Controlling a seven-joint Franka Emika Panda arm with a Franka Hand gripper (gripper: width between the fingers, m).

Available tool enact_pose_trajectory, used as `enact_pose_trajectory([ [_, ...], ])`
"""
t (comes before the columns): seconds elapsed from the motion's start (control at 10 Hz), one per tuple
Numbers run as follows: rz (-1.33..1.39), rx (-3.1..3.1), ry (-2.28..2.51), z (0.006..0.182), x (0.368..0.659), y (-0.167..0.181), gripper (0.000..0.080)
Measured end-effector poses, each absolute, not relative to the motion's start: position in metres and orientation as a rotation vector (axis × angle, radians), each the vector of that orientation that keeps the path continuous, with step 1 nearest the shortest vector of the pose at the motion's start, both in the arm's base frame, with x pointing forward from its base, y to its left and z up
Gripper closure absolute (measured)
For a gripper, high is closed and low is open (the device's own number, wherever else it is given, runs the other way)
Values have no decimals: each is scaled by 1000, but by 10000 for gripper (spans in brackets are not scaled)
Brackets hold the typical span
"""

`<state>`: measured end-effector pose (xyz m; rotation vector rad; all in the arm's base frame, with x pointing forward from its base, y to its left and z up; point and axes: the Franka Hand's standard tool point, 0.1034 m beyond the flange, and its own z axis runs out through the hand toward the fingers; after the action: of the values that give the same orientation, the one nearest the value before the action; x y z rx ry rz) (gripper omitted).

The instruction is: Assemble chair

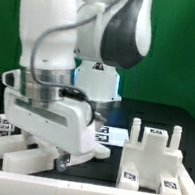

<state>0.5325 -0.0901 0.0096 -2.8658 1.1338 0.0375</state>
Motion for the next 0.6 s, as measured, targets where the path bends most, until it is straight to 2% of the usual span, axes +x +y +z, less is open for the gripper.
enact_pose_trajectory([
  [0.3,56,-2860,1155,5,534,-66,151],
  [0.5,56,-2857,1165,4,533,-69,151],
  [0.6,56,-2858,1164,4,533,-69,275],
])
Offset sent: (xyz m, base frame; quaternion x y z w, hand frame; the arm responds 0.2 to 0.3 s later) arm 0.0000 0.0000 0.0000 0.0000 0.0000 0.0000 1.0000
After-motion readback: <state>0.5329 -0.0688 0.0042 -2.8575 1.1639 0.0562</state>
